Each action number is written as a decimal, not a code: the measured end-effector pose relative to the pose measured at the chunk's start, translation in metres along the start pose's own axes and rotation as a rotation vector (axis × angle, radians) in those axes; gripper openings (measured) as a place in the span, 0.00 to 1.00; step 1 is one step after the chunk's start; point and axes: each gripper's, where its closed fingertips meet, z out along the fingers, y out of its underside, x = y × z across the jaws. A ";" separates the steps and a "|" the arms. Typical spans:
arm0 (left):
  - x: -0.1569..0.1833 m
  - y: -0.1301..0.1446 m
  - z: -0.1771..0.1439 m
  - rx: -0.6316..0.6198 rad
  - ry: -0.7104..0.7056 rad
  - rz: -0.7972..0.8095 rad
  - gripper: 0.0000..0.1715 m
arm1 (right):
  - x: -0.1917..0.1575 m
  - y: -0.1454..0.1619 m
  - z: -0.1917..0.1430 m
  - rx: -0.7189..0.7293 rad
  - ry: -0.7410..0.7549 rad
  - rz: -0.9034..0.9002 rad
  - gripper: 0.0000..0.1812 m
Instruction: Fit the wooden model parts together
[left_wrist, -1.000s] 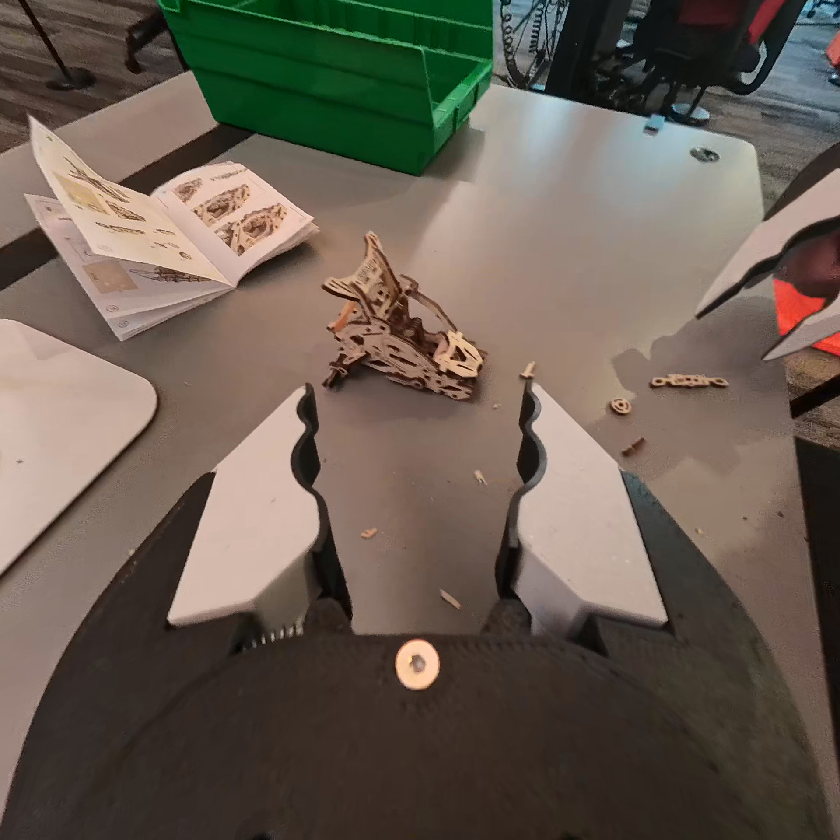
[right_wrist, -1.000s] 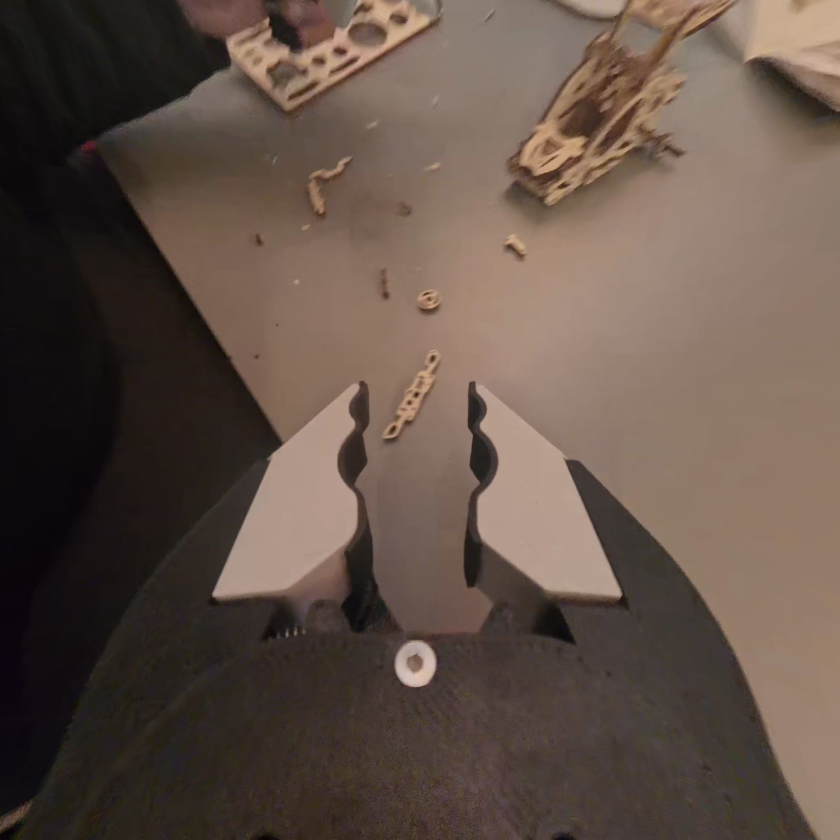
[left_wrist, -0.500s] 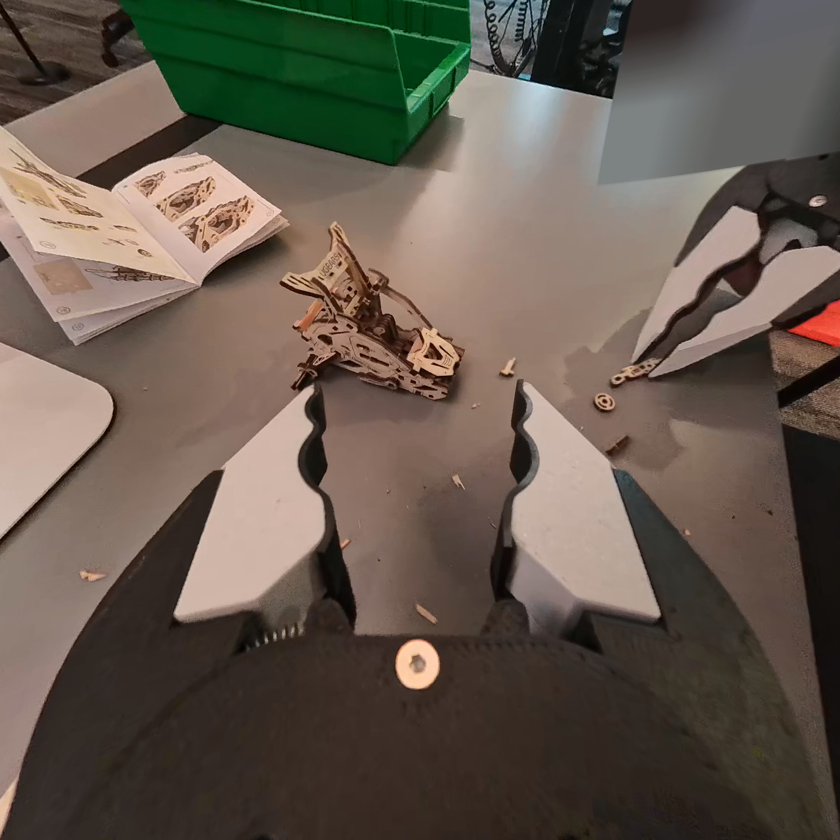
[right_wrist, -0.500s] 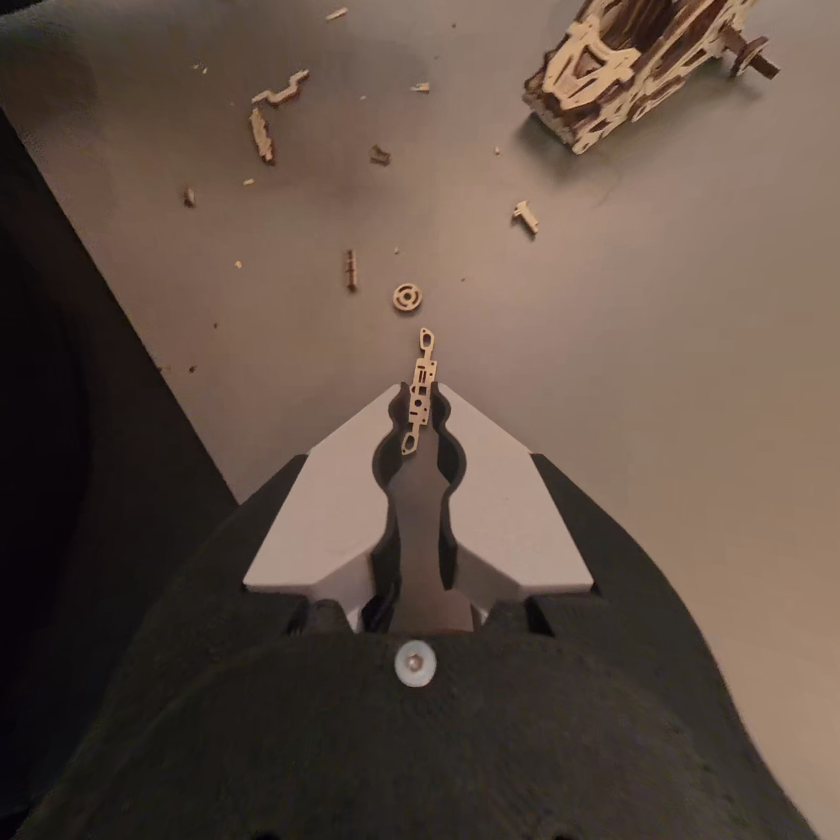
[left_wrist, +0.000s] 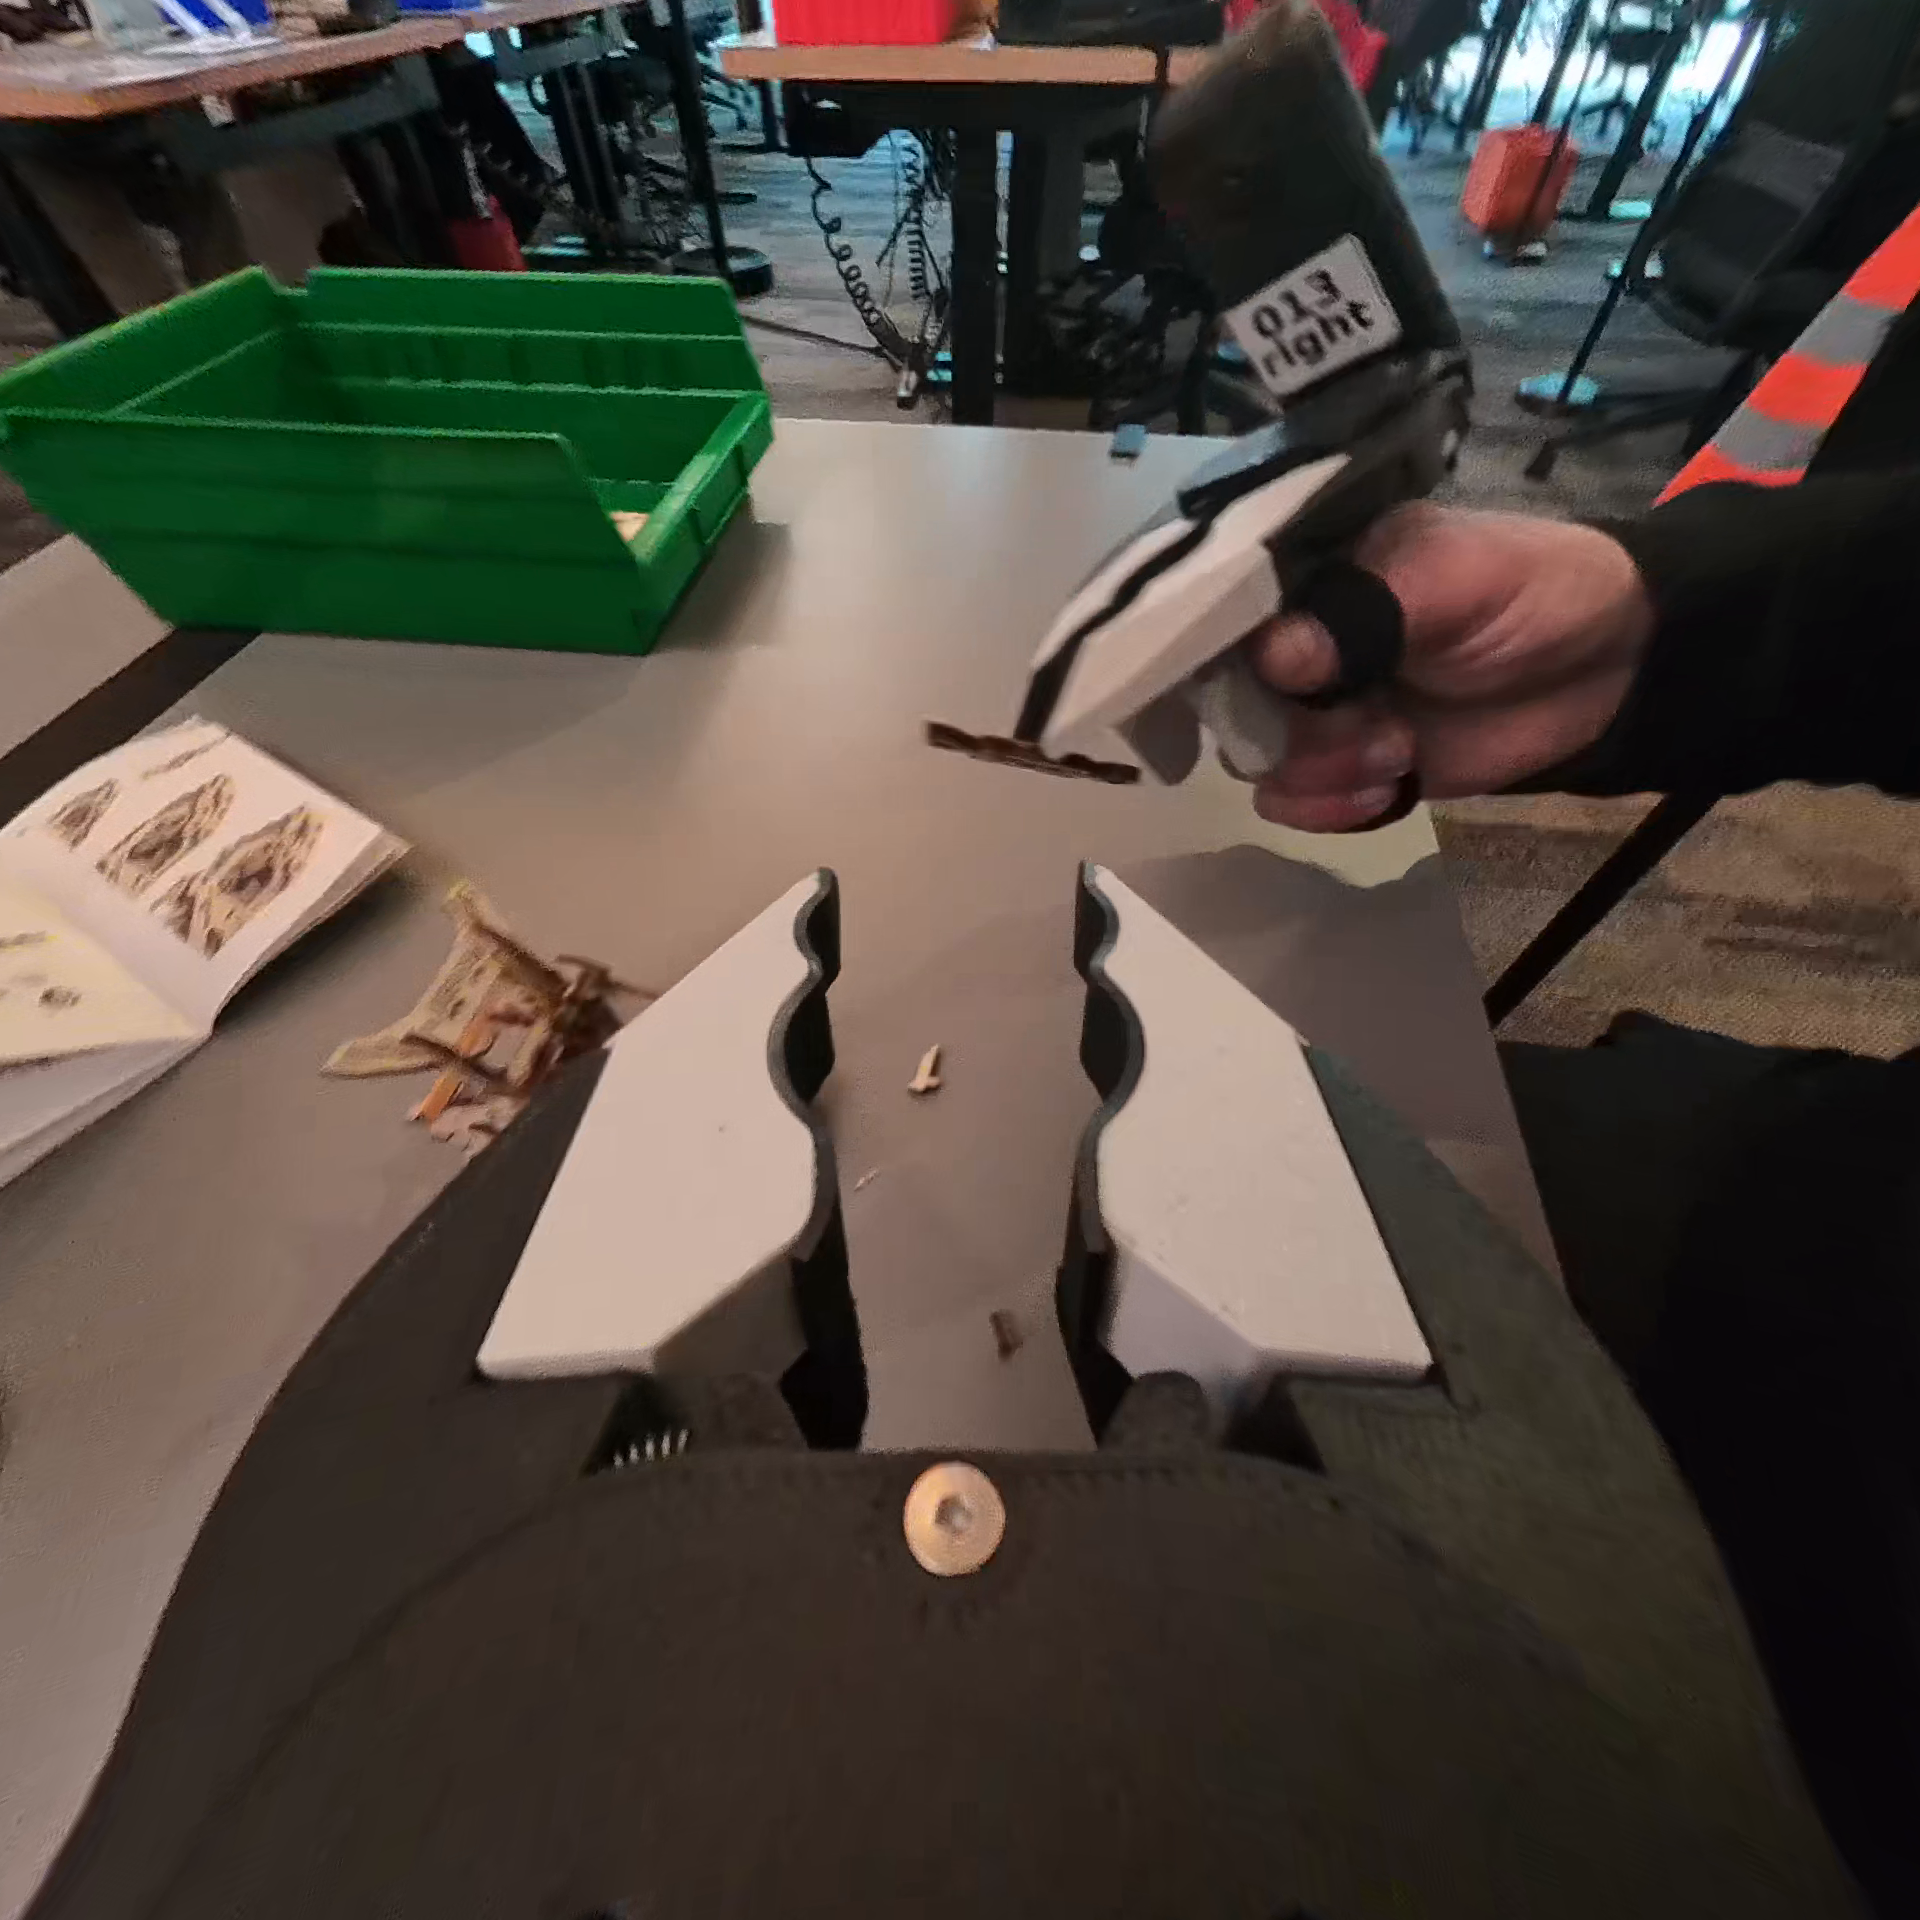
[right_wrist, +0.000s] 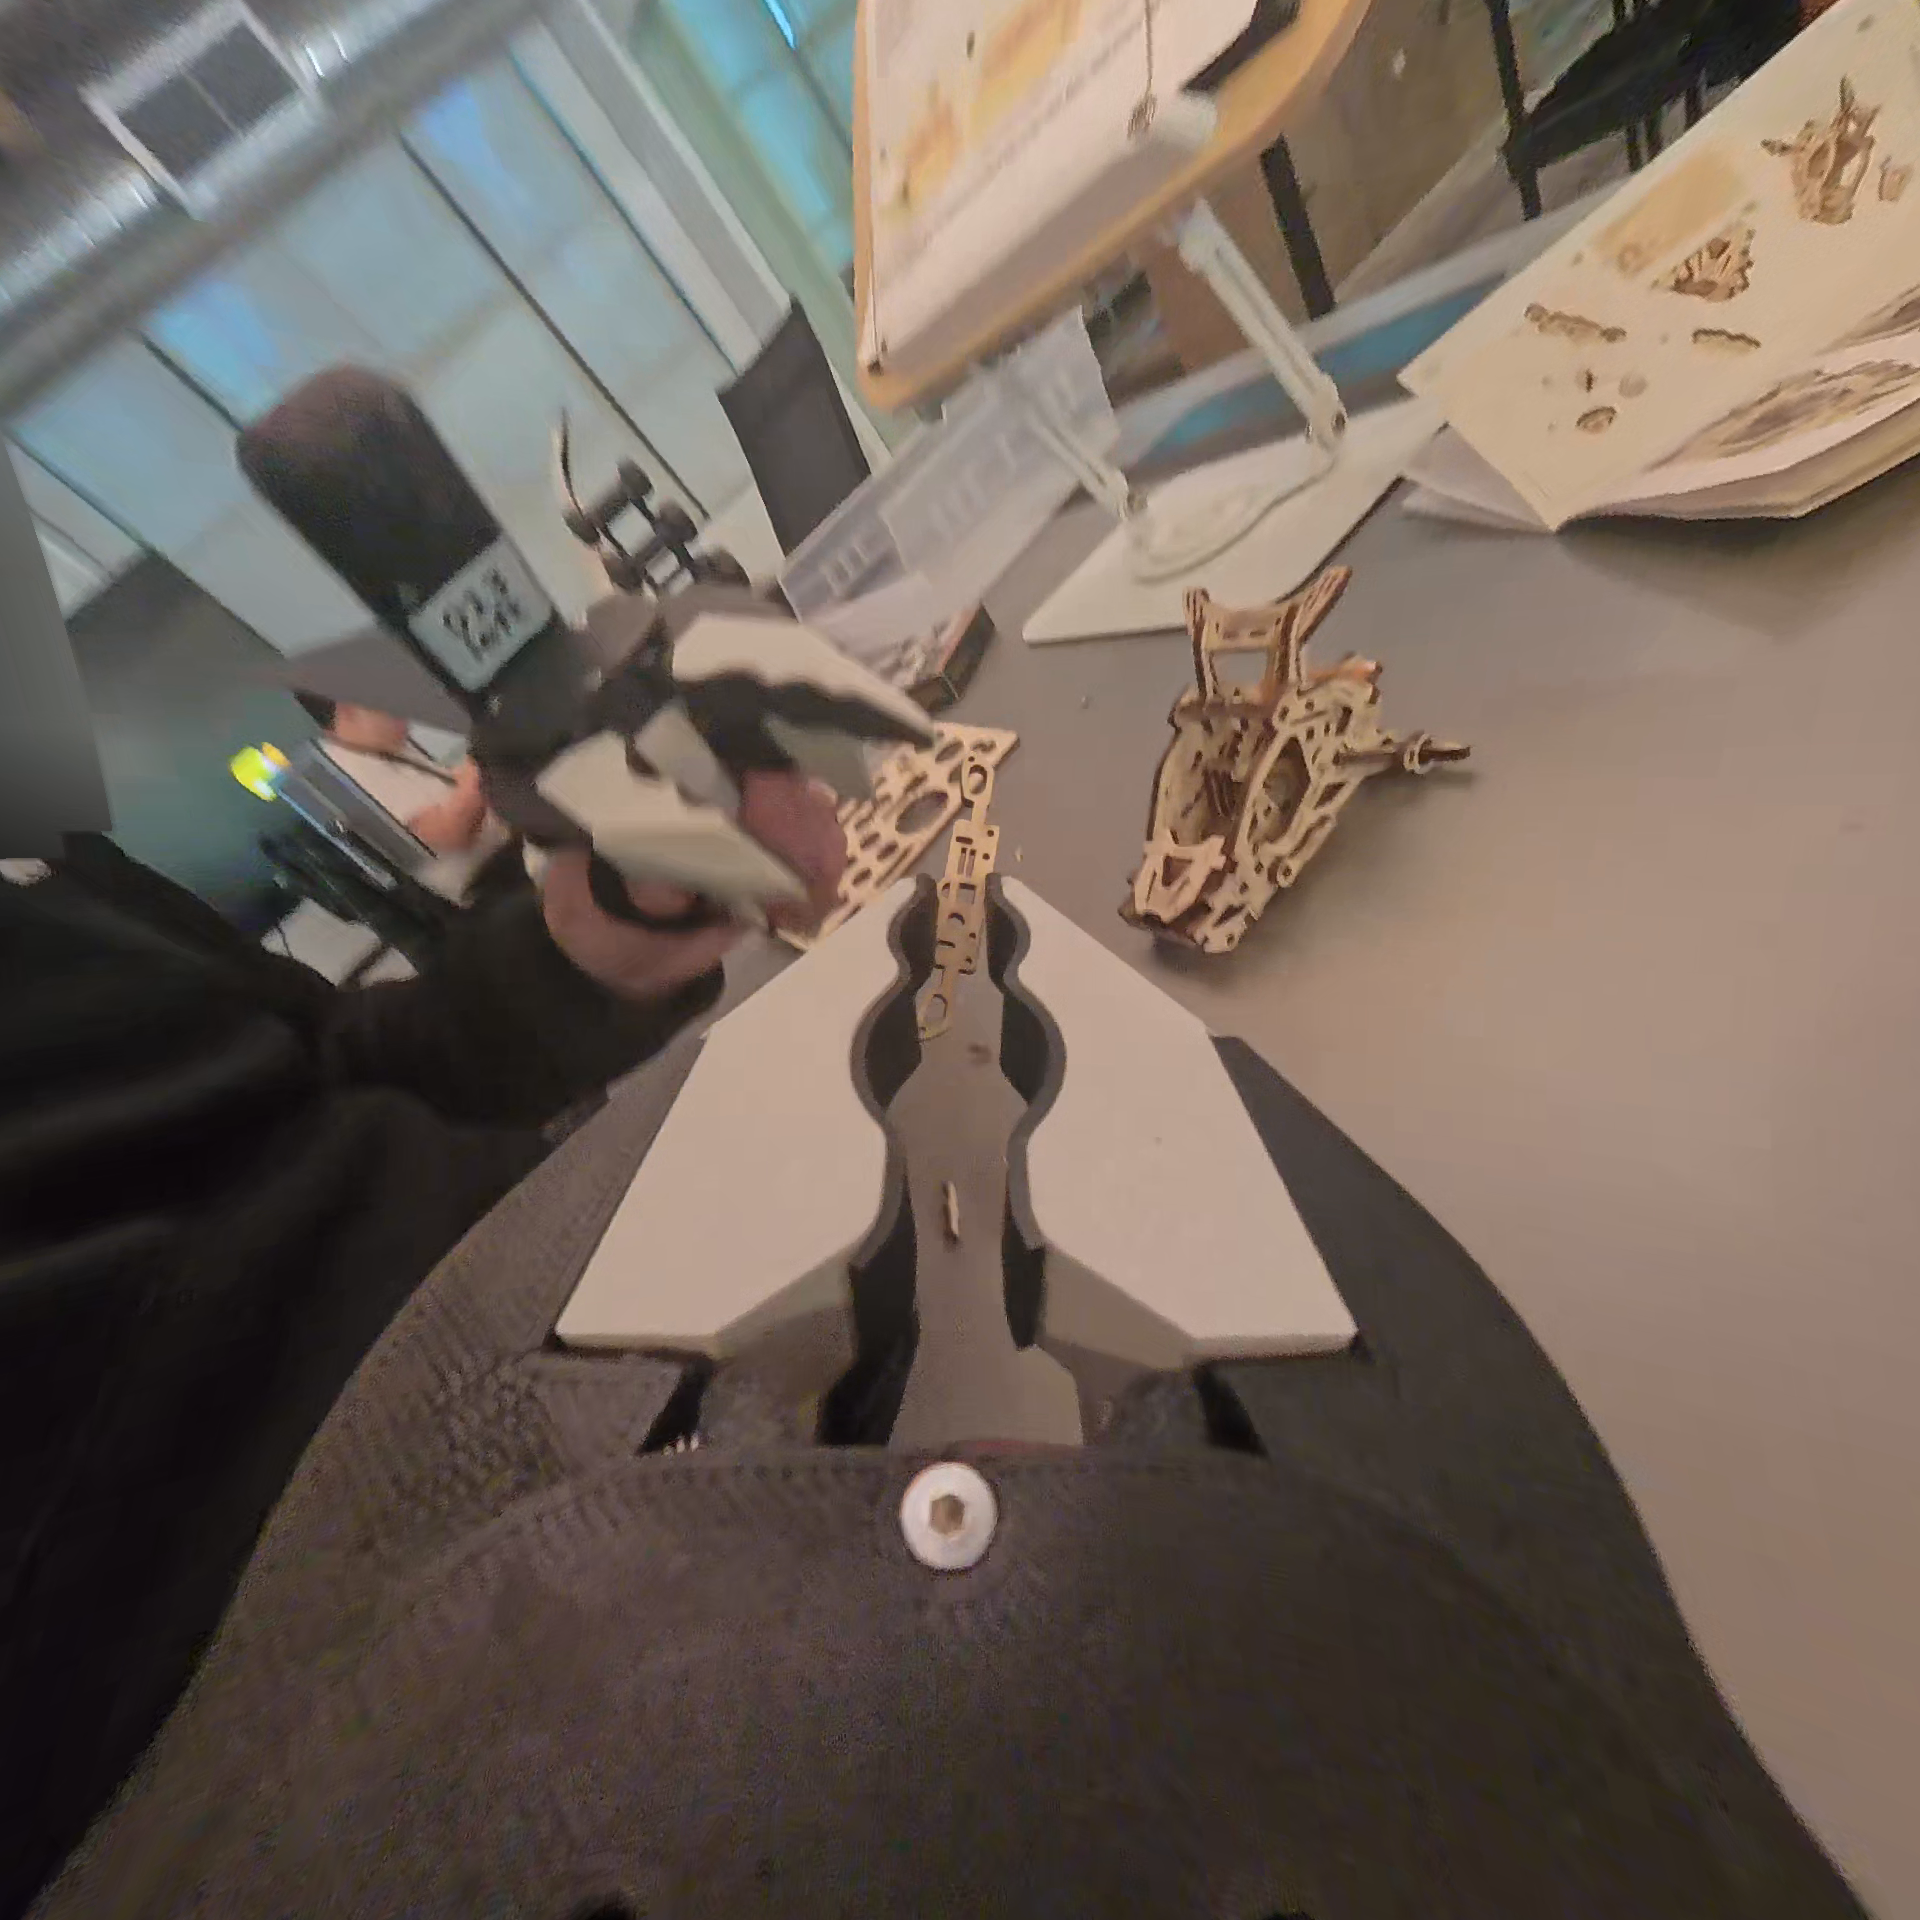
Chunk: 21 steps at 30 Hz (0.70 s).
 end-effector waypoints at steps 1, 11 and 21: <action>0.008 0.000 0.007 -0.013 0.003 0.031 0.26 | -0.001 -0.005 0.000 0.030 -0.013 0.025 0.04; 0.023 -0.012 0.045 -0.031 -0.098 0.176 0.34 | 0.000 -0.022 0.010 0.189 -0.122 0.188 0.04; -0.005 -0.012 0.047 -0.033 -0.309 0.203 0.30 | -0.003 -0.020 0.016 0.265 -0.168 0.259 0.04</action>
